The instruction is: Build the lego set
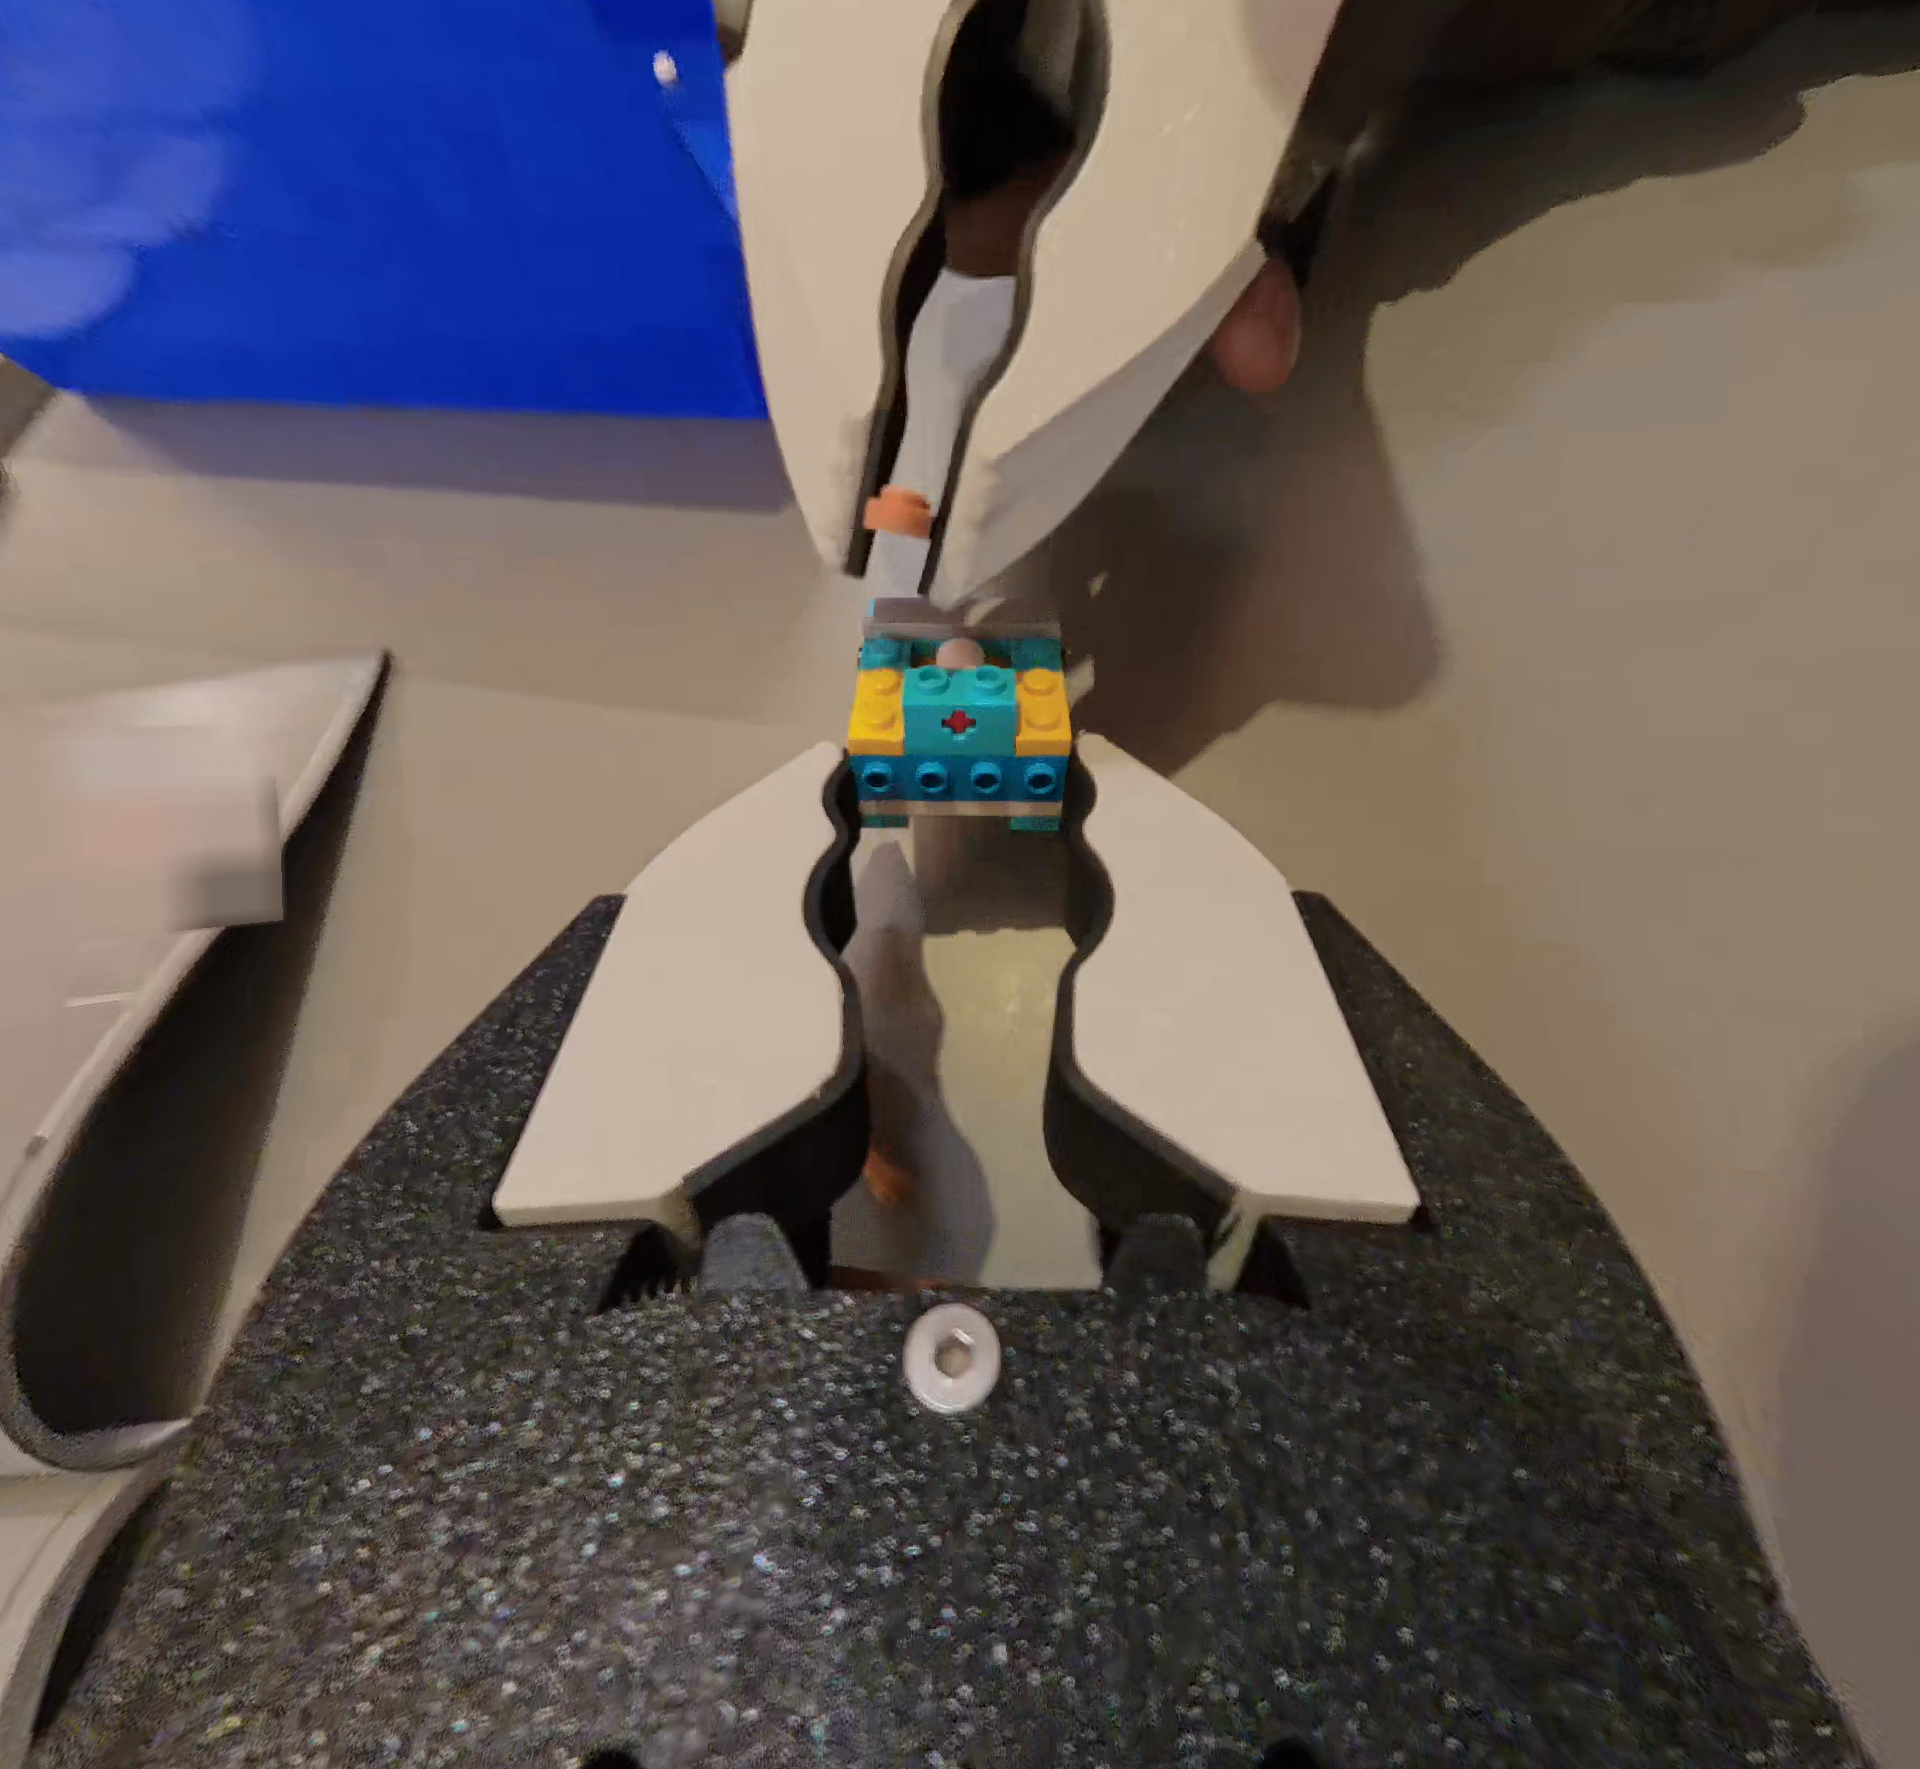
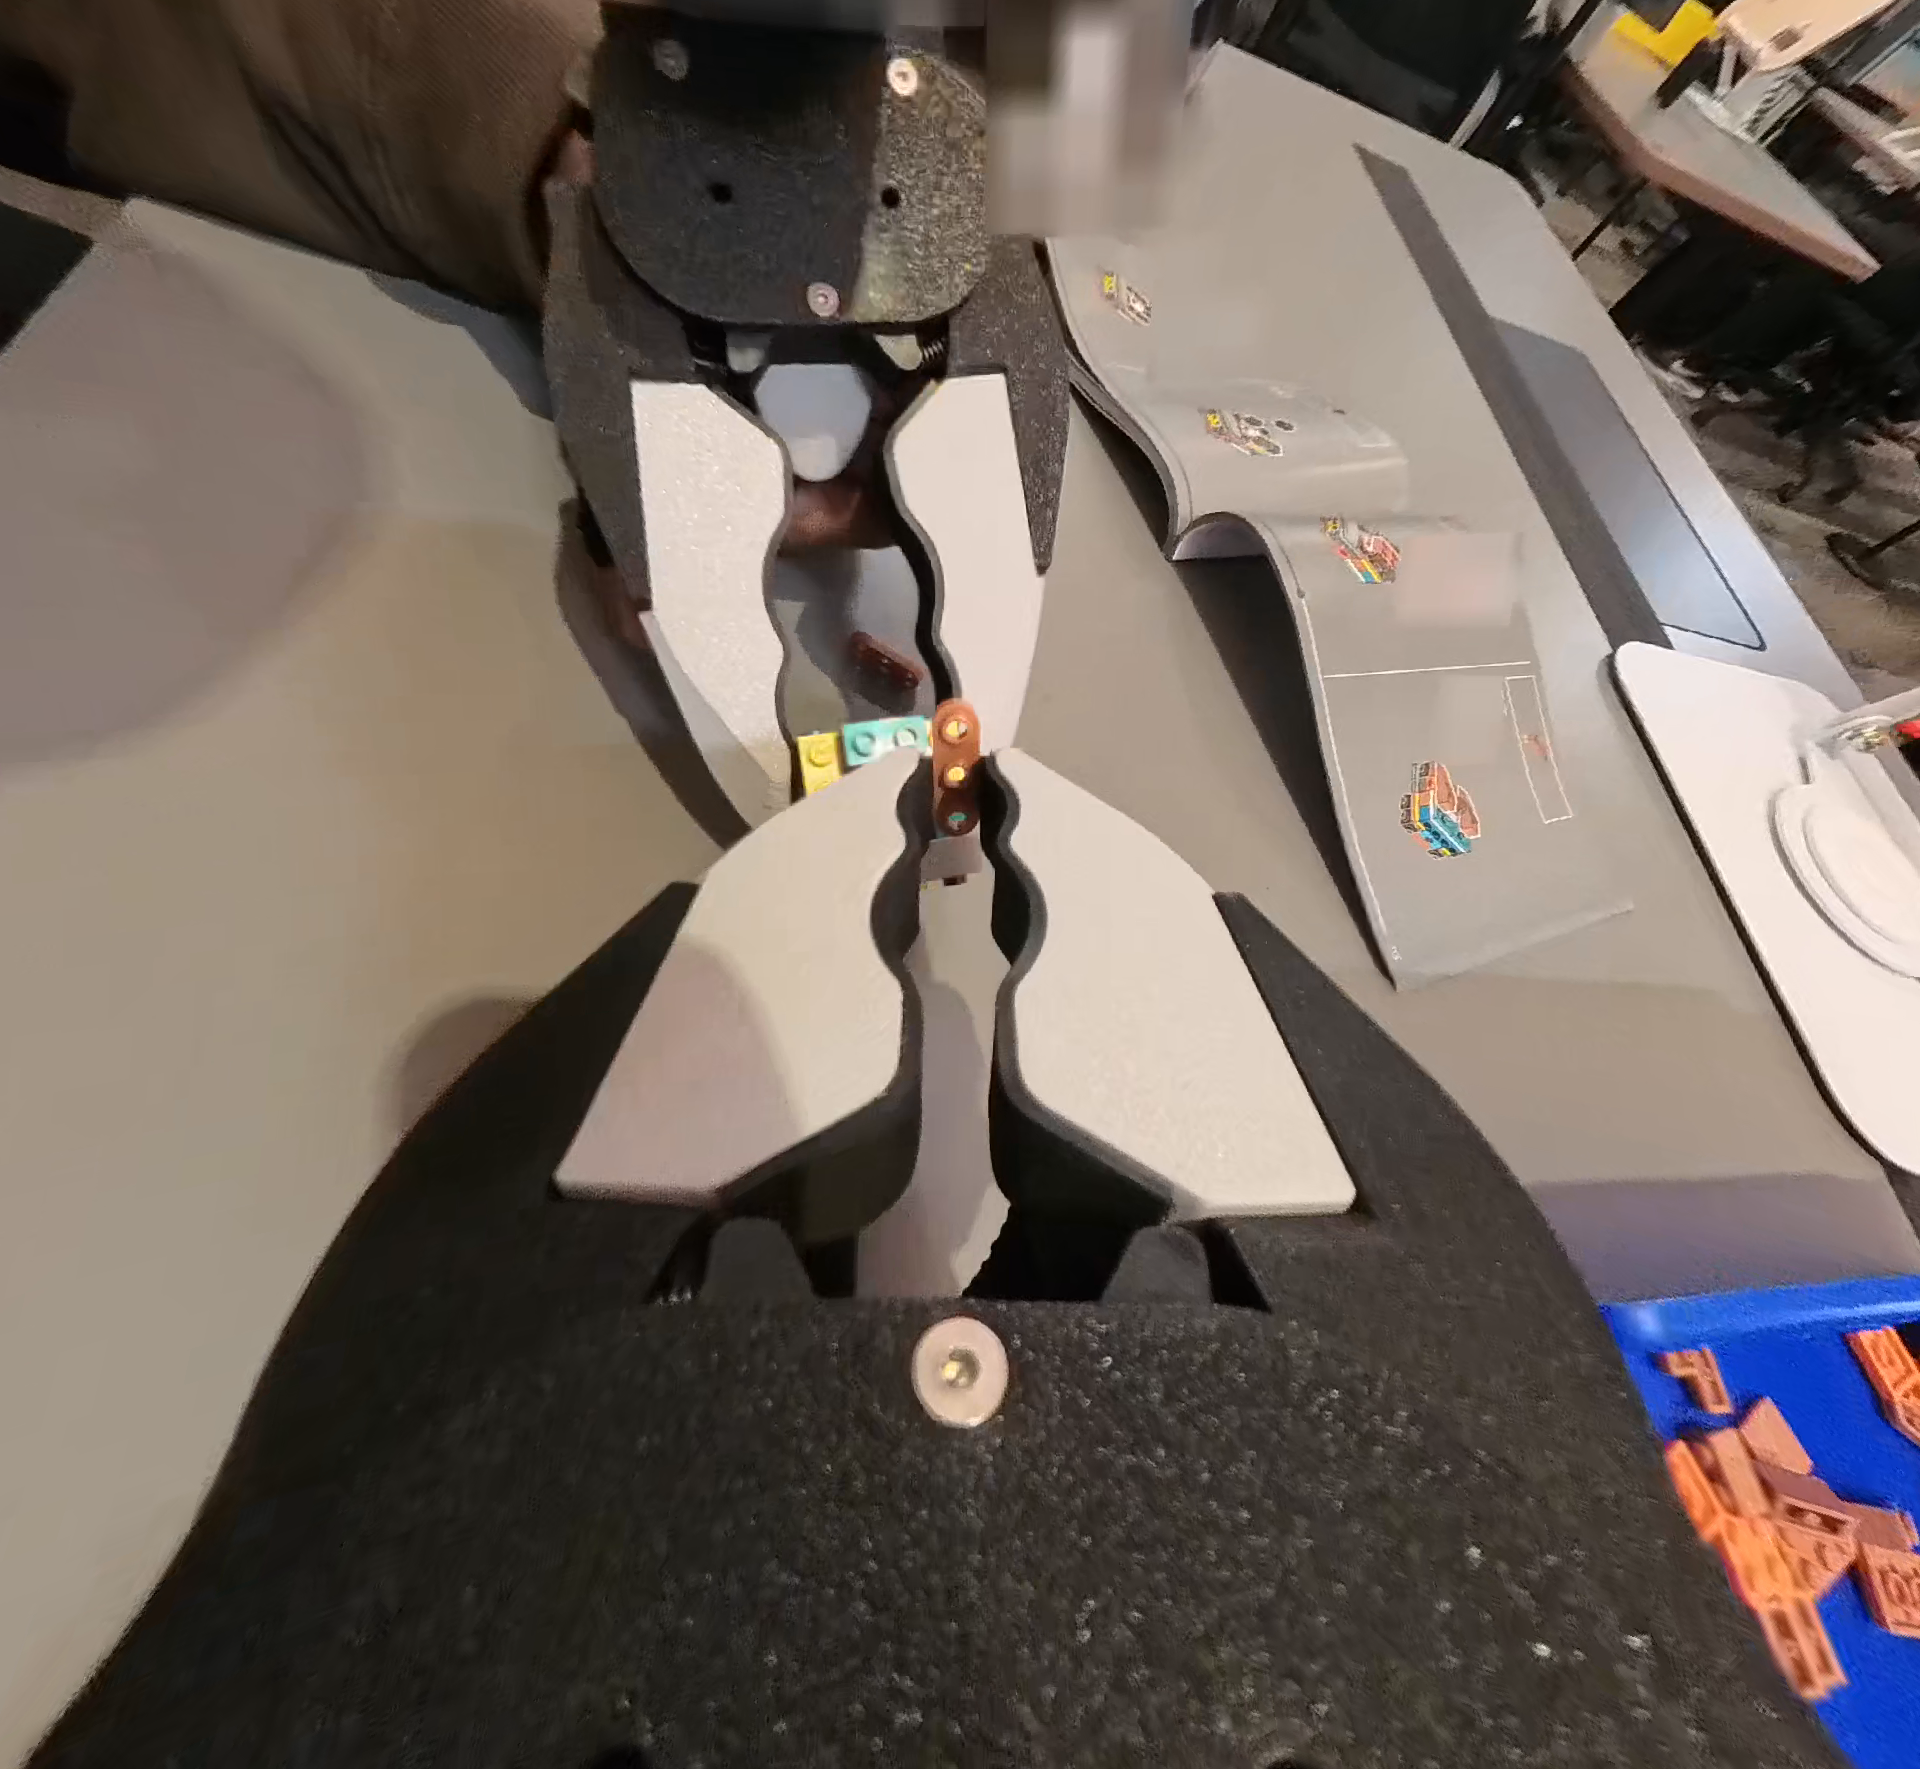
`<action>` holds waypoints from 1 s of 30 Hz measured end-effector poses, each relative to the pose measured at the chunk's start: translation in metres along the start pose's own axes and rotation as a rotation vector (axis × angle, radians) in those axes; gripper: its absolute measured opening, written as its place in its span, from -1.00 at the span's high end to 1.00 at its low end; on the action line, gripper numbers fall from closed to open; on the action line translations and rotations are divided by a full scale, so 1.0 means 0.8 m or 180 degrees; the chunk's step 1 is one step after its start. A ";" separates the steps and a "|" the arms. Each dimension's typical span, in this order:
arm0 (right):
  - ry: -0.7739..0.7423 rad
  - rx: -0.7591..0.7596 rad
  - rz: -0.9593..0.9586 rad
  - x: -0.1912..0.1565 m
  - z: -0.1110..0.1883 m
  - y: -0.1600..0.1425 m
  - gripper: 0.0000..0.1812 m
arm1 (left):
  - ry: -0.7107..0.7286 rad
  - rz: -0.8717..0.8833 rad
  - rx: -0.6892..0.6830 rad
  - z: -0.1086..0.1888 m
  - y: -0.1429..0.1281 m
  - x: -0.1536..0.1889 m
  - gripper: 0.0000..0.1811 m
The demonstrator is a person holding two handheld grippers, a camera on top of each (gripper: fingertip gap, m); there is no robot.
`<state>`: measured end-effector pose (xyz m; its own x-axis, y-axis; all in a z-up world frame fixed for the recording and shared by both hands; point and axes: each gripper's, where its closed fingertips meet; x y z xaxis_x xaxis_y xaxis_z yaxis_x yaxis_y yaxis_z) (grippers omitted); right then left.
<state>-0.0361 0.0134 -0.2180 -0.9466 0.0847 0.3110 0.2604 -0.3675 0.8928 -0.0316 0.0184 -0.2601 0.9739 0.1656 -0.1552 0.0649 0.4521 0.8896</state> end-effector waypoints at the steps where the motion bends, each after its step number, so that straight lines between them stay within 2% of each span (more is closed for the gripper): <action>1: 0.0018 -0.0036 0.0000 0.002 0.002 0.003 0.91 | 0.0051 -0.0054 0.0061 -0.001 0.003 -0.002 0.59; 6: 0.0283 -0.0302 -0.0009 0.011 0.003 0.019 0.91 | 0.0166 -0.0092 0.0338 0.000 0.019 -0.007 0.59; 13: 0.0608 -0.0711 0.0113 0.008 -0.001 0.016 0.91 | 0.0071 0.0068 0.0563 0.005 0.031 -0.004 0.59; 30: 0.0941 -0.0530 -0.0484 0.002 0.004 0.020 0.91 | -0.0081 0.0130 0.0680 0.006 0.038 0.003 0.59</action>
<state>-0.0330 0.0108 -0.2019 -0.9924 -0.1124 0.0495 0.1012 -0.5189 0.8488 -0.0259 0.0284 -0.2313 0.9817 0.1565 -0.1086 0.0672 0.2491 0.9661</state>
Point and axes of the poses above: each gripper's, where its closed fingertips meet, z back along the fingers, y out of its top, x = y × z across the jaws, and after that the axes turned 8 degrees about x, right-handed
